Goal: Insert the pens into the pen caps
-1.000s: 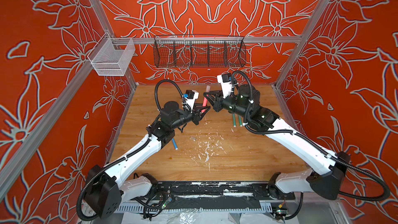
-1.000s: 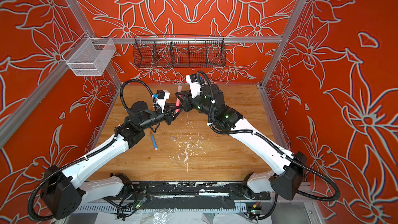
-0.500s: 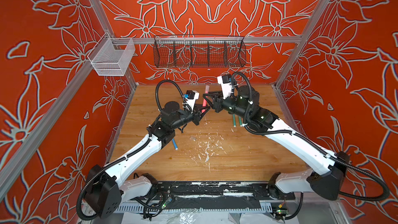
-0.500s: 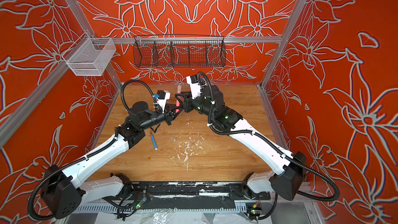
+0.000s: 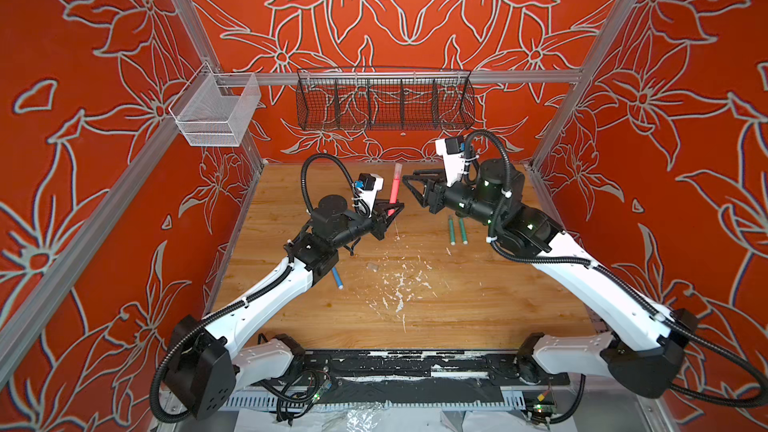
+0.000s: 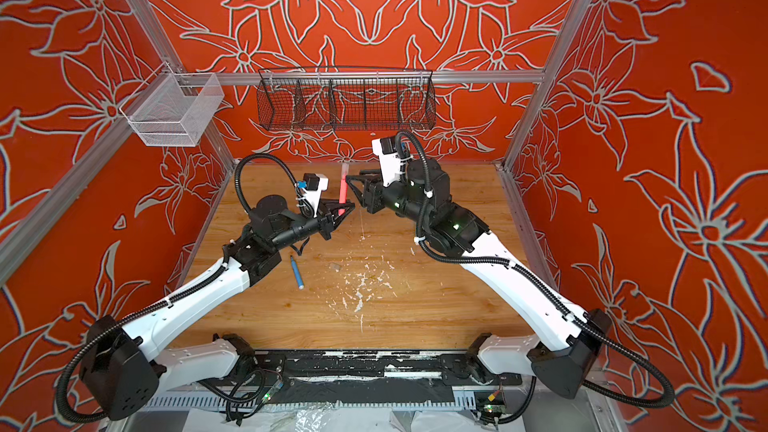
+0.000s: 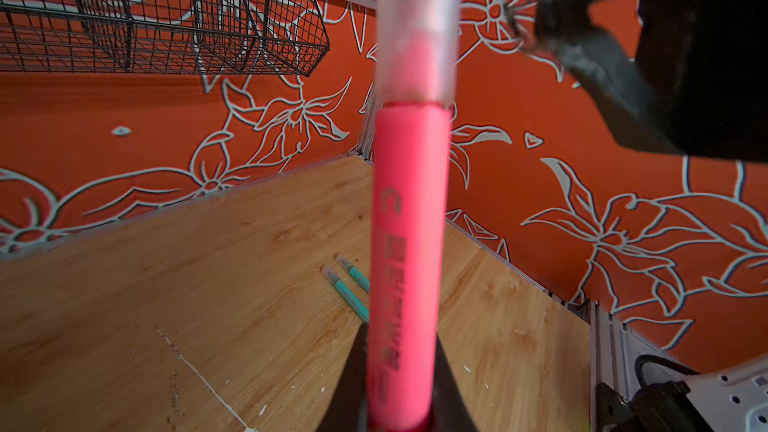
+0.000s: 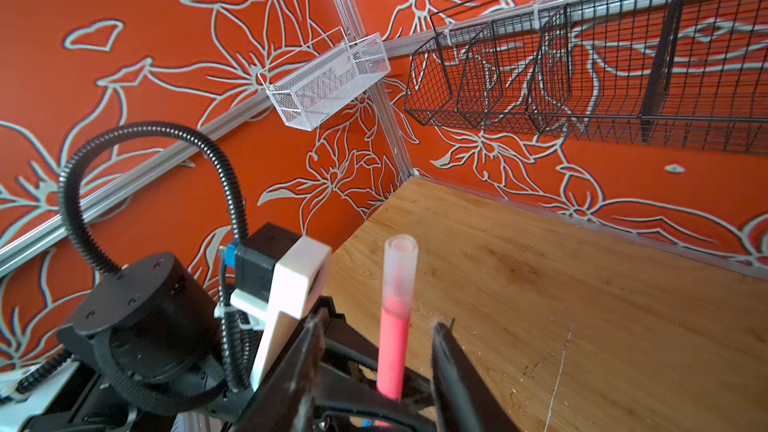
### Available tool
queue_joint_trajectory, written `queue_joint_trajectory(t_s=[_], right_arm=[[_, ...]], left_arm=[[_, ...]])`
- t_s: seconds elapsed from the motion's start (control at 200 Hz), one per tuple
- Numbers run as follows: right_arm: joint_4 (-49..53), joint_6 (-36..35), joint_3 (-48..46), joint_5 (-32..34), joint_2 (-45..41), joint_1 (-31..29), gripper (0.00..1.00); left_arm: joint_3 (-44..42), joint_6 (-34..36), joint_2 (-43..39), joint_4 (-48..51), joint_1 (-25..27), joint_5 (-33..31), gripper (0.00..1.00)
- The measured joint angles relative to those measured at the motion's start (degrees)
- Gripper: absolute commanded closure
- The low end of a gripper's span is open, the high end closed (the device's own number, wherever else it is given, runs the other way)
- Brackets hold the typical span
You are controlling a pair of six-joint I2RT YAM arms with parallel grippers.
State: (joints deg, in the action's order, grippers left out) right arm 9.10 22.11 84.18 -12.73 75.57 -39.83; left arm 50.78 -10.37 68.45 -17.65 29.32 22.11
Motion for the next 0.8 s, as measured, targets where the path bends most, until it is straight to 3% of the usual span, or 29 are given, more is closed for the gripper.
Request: queue_joint_trajectory(t_s=[0.375,0.565,0.801], right_arm=[[4.3,1.5,8.6,-6.3,8.3,2.7,0.61],[5.4,1.7,10.1,-8.2,9.7,2.8,0.69],[5.7,2.5,11.0,-10.1,11.1,3.3,0.98]], left_arm=[[0.0,1.1,0.4,0.2,0.4,-0.5,1.0],[0.0,1.4,0.5,0.3,0.4,-0.5,1.0],[0.0,1.4,0.6,0.7,0.3,-0.6,1.0]])
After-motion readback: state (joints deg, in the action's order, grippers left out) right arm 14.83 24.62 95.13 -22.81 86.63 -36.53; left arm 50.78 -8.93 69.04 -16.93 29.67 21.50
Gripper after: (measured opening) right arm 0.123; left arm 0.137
